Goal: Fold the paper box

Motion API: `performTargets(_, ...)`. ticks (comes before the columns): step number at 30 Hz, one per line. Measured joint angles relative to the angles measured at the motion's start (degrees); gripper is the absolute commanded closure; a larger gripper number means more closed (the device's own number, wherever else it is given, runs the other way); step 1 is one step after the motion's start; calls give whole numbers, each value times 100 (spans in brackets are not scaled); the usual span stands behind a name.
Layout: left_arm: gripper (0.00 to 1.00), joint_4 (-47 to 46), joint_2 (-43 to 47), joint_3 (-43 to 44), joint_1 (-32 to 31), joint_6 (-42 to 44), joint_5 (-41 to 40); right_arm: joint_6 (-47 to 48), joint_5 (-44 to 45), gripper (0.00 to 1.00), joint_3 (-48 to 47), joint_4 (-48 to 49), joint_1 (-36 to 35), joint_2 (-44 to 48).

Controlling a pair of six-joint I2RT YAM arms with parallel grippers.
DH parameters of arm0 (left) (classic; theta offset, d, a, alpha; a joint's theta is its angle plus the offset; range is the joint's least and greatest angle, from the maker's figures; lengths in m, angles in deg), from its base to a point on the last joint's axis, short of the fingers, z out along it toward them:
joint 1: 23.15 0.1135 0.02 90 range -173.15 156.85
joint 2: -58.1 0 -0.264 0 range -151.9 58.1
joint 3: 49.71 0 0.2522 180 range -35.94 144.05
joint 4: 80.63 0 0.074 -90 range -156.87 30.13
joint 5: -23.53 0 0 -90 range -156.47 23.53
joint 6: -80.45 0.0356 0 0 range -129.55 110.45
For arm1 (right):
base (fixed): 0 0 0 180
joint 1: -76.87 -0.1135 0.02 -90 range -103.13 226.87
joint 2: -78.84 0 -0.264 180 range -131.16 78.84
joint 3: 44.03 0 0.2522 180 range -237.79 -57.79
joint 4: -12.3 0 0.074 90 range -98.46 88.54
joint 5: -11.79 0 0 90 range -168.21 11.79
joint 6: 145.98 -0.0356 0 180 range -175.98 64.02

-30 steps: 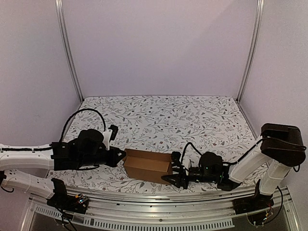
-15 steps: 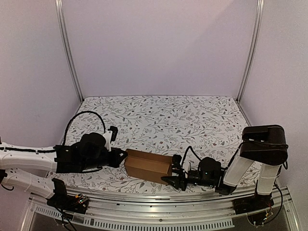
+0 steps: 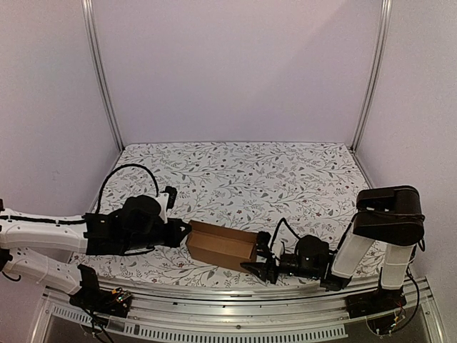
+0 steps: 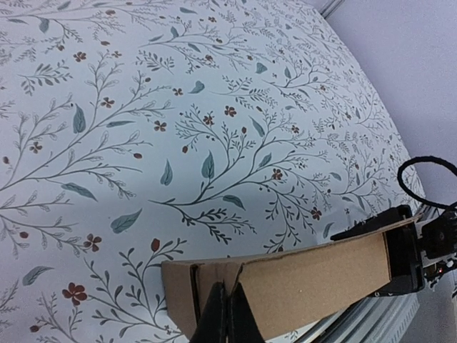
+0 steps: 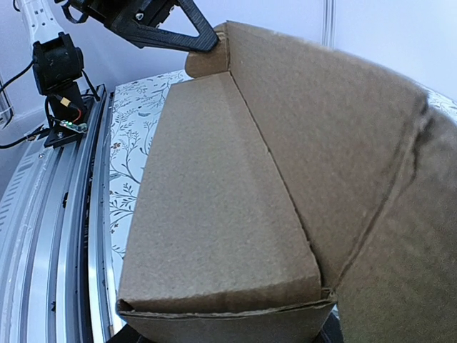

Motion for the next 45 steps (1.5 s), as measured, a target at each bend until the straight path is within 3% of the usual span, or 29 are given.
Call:
performTargets(11, 100, -44, -2, -98, -319, -11, -455, 66, 24, 74, 7, 0, -9, 0)
performTargets(28, 100, 138, -243, 11, -752, -61, -1029, -44, 361, 36, 179, 15, -33, 138)
performTargets(34, 100, 481, -402, 284, -911, -153, -1003, -103, 911, 30, 459, -179, 90, 522)
performTargets(35, 100, 527, -428, 326, -914, -157, -1008, -101, 951, 27, 463, -280, 98, 629)
performTargets(36, 100, 590, -461, 376, -914, -162, -1019, -96, 970, 4, 463, -374, 107, 743)
performTargets(37, 100, 634, -490, 411, -914, -162, -1027, -101, 975, 2, 463, -437, 111, 831)
performTargets(45, 100, 848, -693, 656, -925, -162, -1060, -26, 931, 1, 505, -1034, 118, 1355)
